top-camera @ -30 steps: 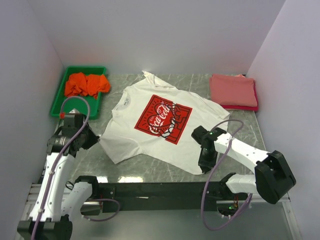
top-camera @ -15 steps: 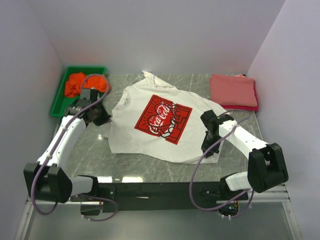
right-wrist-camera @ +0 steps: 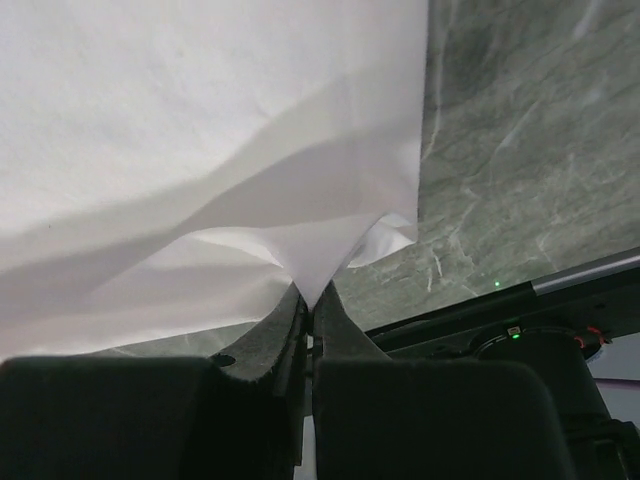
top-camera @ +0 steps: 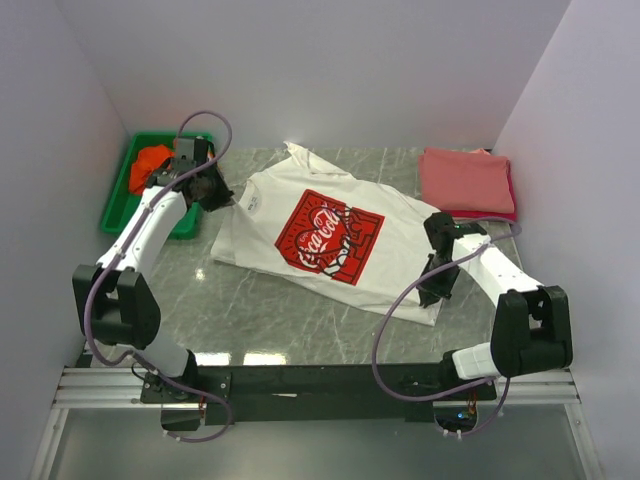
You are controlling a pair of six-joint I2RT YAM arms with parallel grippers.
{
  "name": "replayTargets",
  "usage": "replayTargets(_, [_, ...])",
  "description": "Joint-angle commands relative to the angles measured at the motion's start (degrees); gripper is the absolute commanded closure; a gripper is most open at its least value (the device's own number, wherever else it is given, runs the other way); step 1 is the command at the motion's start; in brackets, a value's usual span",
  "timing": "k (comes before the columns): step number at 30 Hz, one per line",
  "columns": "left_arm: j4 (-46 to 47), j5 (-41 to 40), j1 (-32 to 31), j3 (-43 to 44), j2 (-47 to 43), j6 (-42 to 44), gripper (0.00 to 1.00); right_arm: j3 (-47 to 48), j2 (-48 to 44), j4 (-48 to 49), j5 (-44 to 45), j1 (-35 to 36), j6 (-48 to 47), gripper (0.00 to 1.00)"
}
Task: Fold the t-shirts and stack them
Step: Fold the tshirt
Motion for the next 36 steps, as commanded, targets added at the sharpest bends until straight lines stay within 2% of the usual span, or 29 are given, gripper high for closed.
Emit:
replayTargets(1, [3.3,1.2,-0.2,4.9,2.4,0.0,0.99,1.5,0.1,0.5,1.4,-3.0,-1.6,1.0])
replayTargets(10, [6.7,3.8,-0.3,9.8,8.5,-0.5,0.99,3.9,2.7,1.8,2.3,-7.5,-3.2,1.0])
replayTargets(22, [7.3,4.1,-0.8,19.8,17.9,0.8,0.99,10.4,10.5,2.8,4.6,-8.7,-5.3,1.0])
replayTargets(36, [6.3,5.1,-1.0,26.6,26.3,2.8,0.99,15.1,16.7,3.0,6.4,-10.6,-6.7,1.0])
